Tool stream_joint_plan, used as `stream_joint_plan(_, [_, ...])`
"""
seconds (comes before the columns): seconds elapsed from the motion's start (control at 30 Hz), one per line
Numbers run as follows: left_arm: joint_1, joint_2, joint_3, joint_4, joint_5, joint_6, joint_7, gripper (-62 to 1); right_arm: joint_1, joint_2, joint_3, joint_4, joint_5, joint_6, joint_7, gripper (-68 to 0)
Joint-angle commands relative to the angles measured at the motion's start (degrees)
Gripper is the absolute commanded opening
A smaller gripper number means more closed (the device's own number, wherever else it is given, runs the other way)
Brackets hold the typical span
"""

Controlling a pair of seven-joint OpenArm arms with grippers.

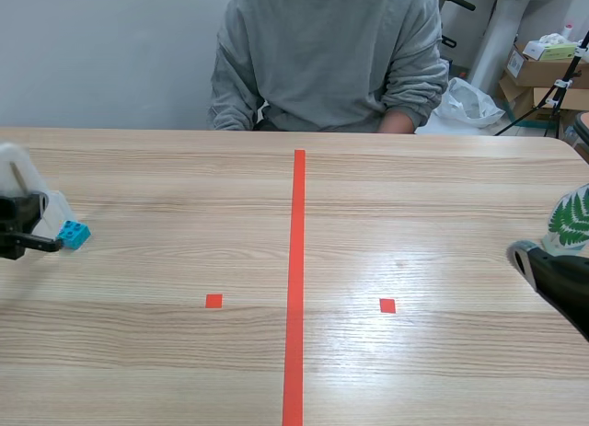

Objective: Do the leaf sorting experiment

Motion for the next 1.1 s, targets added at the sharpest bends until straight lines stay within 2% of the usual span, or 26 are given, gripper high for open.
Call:
stream_joint_plan(0.0, [-0.83,-0.37,0.11,-2.58,0.42,0.15,-1.05,-58.2,0.52,0.72,0.07,0.39,0.22,0.33,0.46,-13.3])
stream_joint_plan(0.17, [-2.12,-0.37,0.11,-7.74,1.77,0.17,-3.8,-58.2,0.52,0.72,0.07,0.39,0.22,0.33,0.46,-13.3])
stream_joint_plan(0.33, [-2.1,-0.35,0.11,-8.81,2.14,0.17,-4.61,-57.9,0.52,0.72,0.07,0.39,0.22,0.33,0.46,-13.3])
stream_joint_plan(0.37, [-2.1,-0.35,0.11,-8.81,2.14,0.17,-4.61,-56.1,0.52,0.72,0.07,0.39,0.22,0.33,0.46,-13.3])
stream_joint_plan(0.43, [-2.12,-0.35,0.11,-8.81,2.14,0.17,-4.63,-46.0,0.52,0.72,0.07,0.39,0.22,0.33,0.46,-13.3])
stream_joint_plan(0.57, [-2.12,-0.35,0.11,-8.81,2.12,0.17,-4.94,-21.7,0.52,0.72,0.07,0.39,0.22,0.33,0.48,-13.3])
stream_joint_plan(0.67, [-2.12,-0.35,0.11,-8.81,2.1,0.17,-5.33,-9.0,0.52,0.72,0.07,0.39,0.22,0.33,0.48,-13.3])
stream_joint_plan(0.77, [-2.12,-0.37,0.04,-8.68,2.05,0.17,-6.21,1.0,0.52,0.72,0.07,0.39,0.22,0.33,0.48,-13.3])
stream_joint_plan(0.93, [-1.44,-0.94,-0.02,-5.27,1.36,0.15,-5.62,1.4,0.52,0.72,0.07,0.39,0.22,0.33,0.46,-13.3])
stream_joint_plan(1.07, [1.97,-2.6,-1.25,2.21,-2.67,0.07,-5.11,1.4,0.52,0.72,0.07,0.39,0.2,0.33,0.44,-13.3])
